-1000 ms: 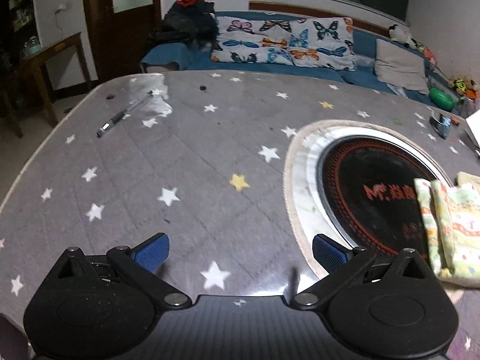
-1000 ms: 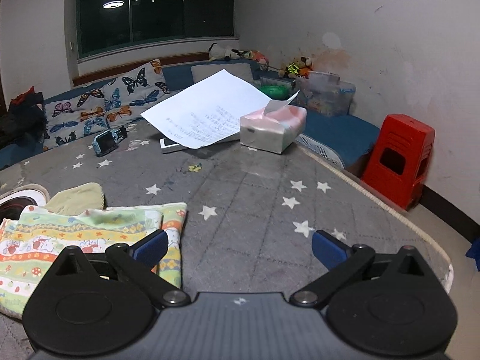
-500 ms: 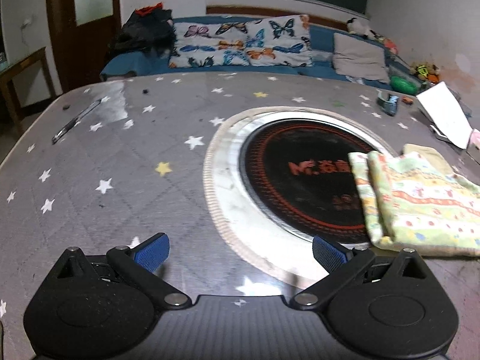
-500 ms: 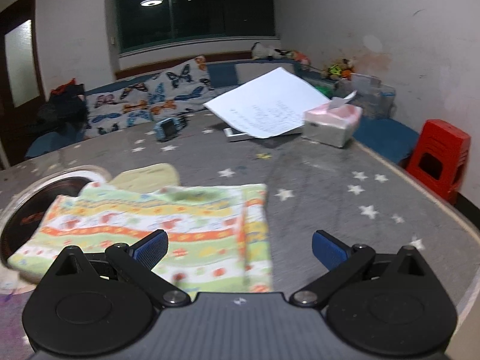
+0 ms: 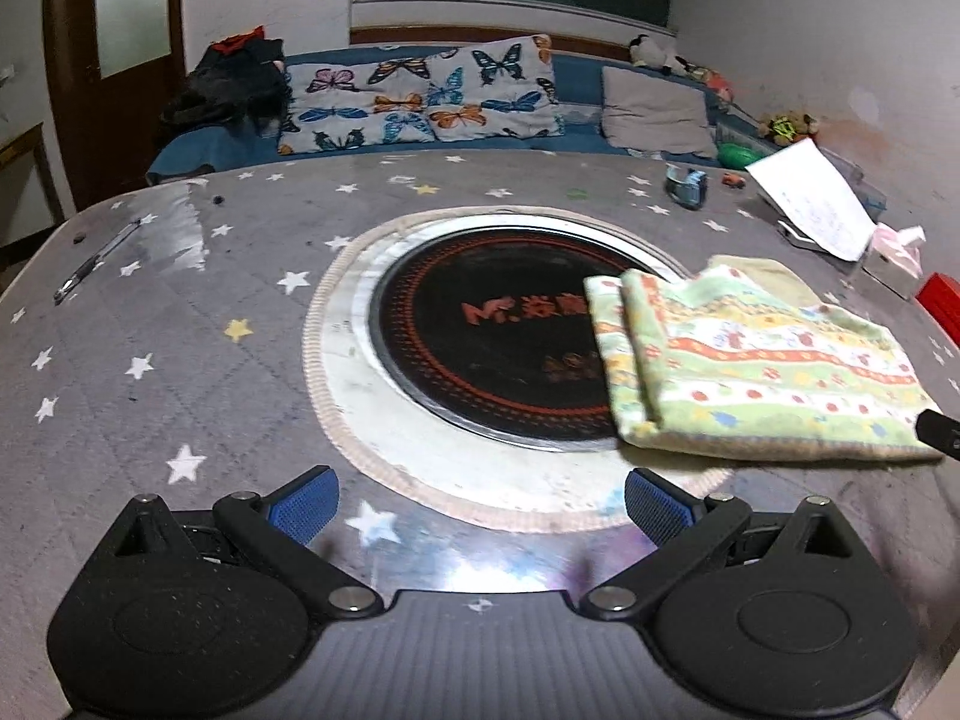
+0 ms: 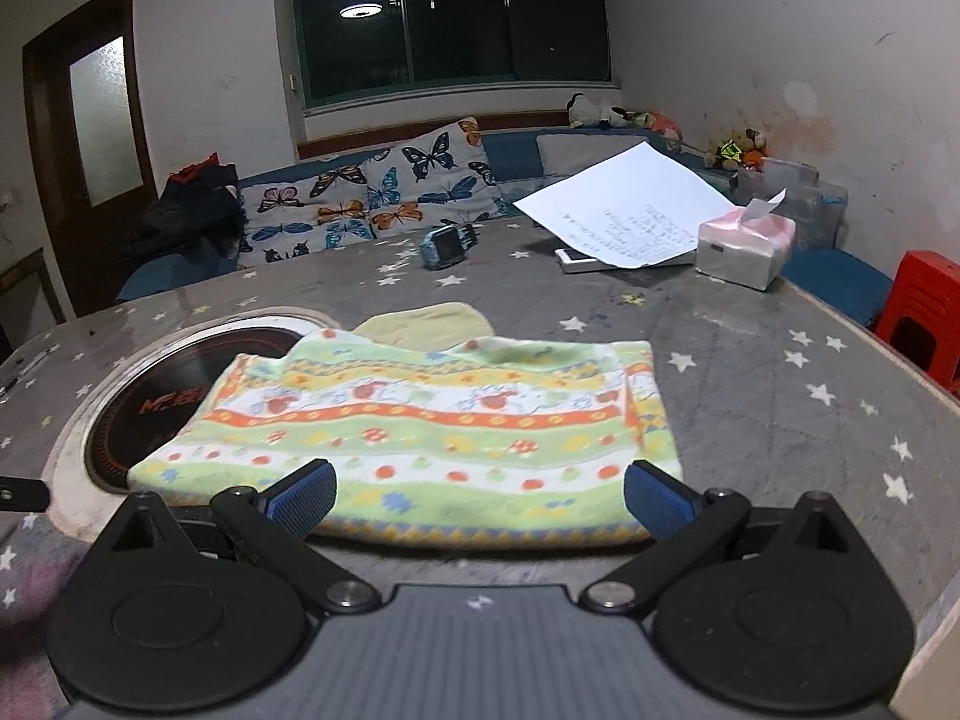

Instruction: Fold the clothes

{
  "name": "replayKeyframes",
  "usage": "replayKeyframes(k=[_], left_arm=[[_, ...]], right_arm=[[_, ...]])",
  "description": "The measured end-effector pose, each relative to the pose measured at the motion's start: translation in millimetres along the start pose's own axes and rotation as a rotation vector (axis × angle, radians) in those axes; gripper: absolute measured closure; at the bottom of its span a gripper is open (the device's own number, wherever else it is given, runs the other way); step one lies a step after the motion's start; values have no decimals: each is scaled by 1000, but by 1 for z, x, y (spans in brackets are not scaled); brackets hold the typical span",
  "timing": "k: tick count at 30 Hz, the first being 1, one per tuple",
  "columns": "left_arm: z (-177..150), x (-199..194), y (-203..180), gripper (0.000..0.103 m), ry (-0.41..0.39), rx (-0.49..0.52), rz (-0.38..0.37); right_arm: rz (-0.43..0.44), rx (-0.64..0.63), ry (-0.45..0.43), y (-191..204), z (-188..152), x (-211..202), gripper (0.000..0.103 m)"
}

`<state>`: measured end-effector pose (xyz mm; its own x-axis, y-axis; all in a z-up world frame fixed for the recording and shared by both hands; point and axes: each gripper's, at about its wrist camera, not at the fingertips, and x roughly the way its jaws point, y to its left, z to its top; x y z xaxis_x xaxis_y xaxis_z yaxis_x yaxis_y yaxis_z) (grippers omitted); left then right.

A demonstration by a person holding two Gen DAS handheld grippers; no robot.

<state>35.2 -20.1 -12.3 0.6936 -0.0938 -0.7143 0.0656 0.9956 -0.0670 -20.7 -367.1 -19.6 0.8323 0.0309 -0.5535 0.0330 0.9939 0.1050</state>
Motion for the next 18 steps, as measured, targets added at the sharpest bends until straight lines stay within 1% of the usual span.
replayKeyframes(k=[5, 10, 16, 18], left_arm=[[-5, -3, -21, 0, -2, 38, -44], [-9, -7, -43, 0, -13, 78, -70], [-18, -12, -64, 0, -16, 136, -77], [-20, -13, -67, 0, -13, 137, -81]], right_arm=[[-2, -5, 9, 13, -8, -11, 0], [-30, -50, 3, 25, -14, -21, 0], [-35, -39, 7, 28, -21, -28, 0], [-40, -41, 5, 28, -23, -31, 0]])
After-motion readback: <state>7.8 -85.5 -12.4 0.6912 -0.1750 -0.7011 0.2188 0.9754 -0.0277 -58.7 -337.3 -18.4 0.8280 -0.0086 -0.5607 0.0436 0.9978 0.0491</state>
